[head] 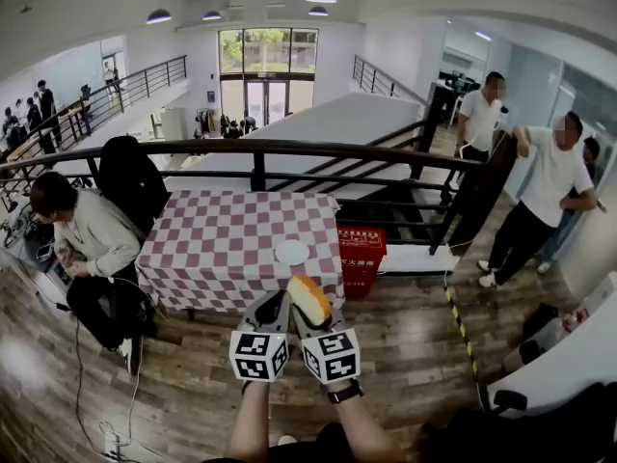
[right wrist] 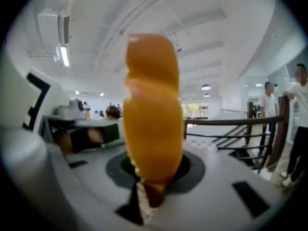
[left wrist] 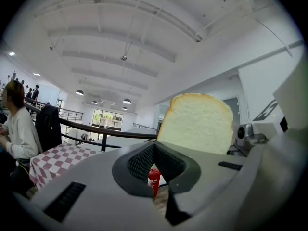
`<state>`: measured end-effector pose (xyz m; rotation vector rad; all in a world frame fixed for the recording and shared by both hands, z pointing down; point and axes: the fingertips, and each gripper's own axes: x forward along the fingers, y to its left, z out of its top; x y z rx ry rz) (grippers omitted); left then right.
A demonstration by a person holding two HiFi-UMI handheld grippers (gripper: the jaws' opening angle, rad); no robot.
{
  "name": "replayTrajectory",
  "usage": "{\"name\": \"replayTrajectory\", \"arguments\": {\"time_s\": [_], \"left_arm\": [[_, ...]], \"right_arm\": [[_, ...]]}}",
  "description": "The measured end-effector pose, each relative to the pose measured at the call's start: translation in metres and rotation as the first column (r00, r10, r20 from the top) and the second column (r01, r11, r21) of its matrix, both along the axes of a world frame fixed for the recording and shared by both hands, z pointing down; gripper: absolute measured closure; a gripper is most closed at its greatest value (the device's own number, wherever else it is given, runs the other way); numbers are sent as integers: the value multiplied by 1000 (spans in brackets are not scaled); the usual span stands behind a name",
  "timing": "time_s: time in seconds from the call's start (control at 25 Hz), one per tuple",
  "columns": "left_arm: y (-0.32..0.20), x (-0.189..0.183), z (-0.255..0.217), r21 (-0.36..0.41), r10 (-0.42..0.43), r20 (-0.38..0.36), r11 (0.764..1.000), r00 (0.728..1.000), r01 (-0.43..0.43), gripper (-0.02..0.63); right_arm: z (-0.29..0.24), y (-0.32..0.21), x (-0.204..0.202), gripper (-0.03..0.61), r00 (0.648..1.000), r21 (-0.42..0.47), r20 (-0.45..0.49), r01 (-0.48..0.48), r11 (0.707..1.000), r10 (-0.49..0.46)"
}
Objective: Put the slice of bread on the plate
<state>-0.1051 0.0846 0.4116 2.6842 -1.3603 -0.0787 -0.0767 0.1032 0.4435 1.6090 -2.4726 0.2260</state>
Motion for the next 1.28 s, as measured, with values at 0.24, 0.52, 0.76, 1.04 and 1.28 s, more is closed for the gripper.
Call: {"name": "replayTrajectory", "arguments": {"time_s": [0.24,0.52,0.76,1.04,1.28], "left_arm": [[-6,-16,-8,10,-14,-16,1000,1000,14,597],[-34,-12,14,-30,-30,-37,999,999,29,597],[-93,16,32,-47,-36,0,998,999,36,597],[-199,56,38,-48,-88,-5,995,996,88,597],[-269,76,15,-14,-121,21,993,992,121,597]], "right_arm": [[-1,-4,-9,483,999,-8,-25,-20,1000,20],[19,-26,-8,483,999,-30,-30,-16,999,16],[34,-94,37,483,997,-35,31,-69,997,70],[23,-203,92,484,997,42,11,-78,996,78],[6,-279,131,485,996,41,30,-83,996,82]]}}
